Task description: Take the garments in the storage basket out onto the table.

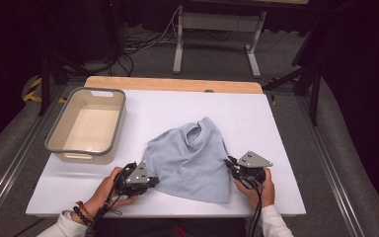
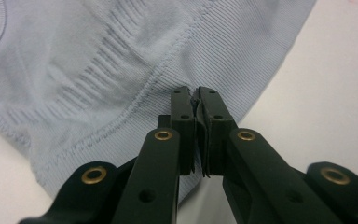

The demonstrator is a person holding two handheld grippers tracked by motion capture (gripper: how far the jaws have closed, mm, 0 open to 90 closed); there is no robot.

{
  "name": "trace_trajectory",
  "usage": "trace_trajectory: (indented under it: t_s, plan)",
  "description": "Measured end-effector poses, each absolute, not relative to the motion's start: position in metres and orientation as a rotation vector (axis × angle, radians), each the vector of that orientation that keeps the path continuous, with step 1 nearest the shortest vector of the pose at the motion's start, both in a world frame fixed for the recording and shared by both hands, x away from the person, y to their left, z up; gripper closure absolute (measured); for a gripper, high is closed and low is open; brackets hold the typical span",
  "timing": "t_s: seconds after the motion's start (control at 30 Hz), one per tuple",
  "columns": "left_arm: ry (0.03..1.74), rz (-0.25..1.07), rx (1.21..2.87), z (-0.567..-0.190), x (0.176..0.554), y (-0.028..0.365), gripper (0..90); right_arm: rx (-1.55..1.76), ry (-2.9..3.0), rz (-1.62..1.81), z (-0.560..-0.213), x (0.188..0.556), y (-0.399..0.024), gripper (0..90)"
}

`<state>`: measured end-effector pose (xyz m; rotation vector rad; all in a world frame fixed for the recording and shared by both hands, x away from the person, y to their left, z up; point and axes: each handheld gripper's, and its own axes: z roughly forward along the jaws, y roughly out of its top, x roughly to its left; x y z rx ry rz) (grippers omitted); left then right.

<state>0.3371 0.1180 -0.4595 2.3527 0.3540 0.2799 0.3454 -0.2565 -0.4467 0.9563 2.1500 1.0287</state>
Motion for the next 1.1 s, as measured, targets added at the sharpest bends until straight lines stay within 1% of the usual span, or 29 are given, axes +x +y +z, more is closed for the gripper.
trace_trajectory:
  t_s: [0.17,0.87,0.97,1.03,1.07,1.1]
  plan:
    - [0.323,0.297,2.358,-0.46,0.334,0.111,85.9,0.971,2.15,1.021,-0.448,0.348,-0.26,79.4]
    - [0.321,0.307,2.338,-0.462,0.331,0.104,86.2,0.975,2.145,0.998,-0.45,0.35,-0.26,79.1]
    - [0.291,0.299,2.322,-0.459,0.333,0.102,82.8,0.97,2.139,1.016,-0.449,0.353,-0.262,77.2]
    - [0.284,0.291,2.316,-0.457,0.333,0.102,78.8,0.959,2.133,1.037,-0.447,0.353,-0.264,73.3]
    - [0.272,0.295,2.301,-0.455,0.333,0.103,78.8,0.959,2.133,1.037,-0.447,0.353,-0.264,73.3]
    - [0.267,0.304,2.276,-0.45,0.334,0.104,78.1,0.959,2.12,1.05,-0.446,0.352,-0.264,71.2]
